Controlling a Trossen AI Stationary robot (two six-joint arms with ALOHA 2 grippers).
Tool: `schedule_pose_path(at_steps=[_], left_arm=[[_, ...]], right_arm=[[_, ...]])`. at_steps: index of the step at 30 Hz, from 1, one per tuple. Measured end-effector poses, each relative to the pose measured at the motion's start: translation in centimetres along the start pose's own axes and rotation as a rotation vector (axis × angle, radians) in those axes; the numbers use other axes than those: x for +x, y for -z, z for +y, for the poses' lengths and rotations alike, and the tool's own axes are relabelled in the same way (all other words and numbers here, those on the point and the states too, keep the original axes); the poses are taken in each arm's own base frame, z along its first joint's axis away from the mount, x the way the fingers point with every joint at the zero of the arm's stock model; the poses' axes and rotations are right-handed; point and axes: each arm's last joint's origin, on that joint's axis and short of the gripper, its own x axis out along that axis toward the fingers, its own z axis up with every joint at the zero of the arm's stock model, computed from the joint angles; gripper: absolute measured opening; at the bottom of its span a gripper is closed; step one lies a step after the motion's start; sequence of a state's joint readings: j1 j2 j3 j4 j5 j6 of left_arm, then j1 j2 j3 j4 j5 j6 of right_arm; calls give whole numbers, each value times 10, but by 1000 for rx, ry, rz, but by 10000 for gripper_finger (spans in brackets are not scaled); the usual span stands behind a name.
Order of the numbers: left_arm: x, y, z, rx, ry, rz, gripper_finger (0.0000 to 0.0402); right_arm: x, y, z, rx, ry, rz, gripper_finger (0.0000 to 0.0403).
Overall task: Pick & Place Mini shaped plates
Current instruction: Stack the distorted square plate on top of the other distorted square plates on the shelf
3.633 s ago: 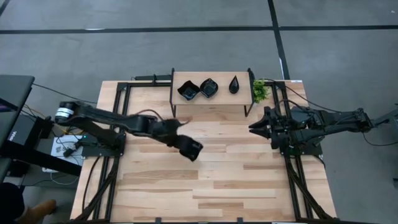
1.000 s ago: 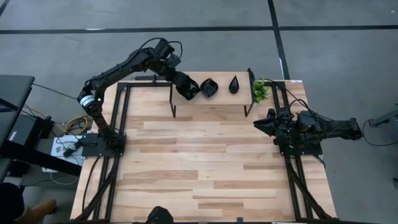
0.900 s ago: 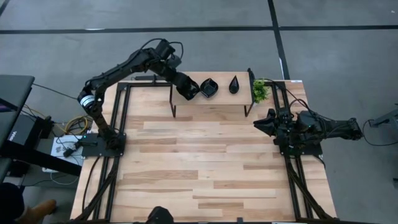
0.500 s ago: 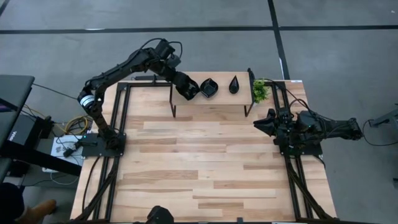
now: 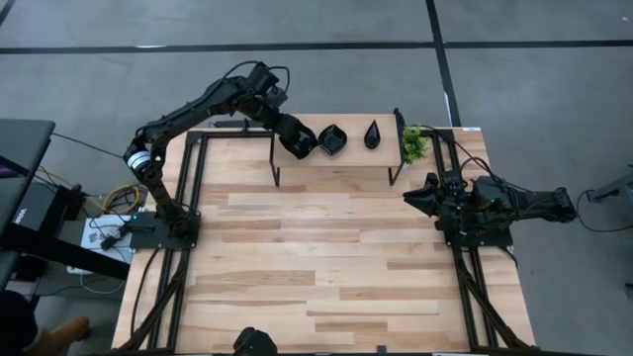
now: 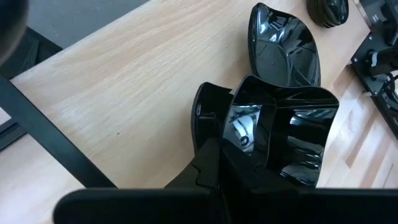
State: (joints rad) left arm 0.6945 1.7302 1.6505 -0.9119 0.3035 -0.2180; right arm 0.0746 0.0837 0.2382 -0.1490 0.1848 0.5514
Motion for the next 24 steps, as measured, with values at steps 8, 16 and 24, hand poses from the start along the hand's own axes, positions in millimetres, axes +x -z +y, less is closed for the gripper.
schedule_pose_path(at_steps=[8, 16, 24], left_arm=[[0, 0, 0, -3, 0, 0, 4], [7, 1, -4, 1, 7, 19, 4], [9, 1, -3, 2, -18, 18, 16]], right_arm=[[0, 0, 0, 0, 0, 0, 92], [0, 0, 0, 0, 0, 0, 92], [0, 0, 0, 0, 0, 0, 92]])
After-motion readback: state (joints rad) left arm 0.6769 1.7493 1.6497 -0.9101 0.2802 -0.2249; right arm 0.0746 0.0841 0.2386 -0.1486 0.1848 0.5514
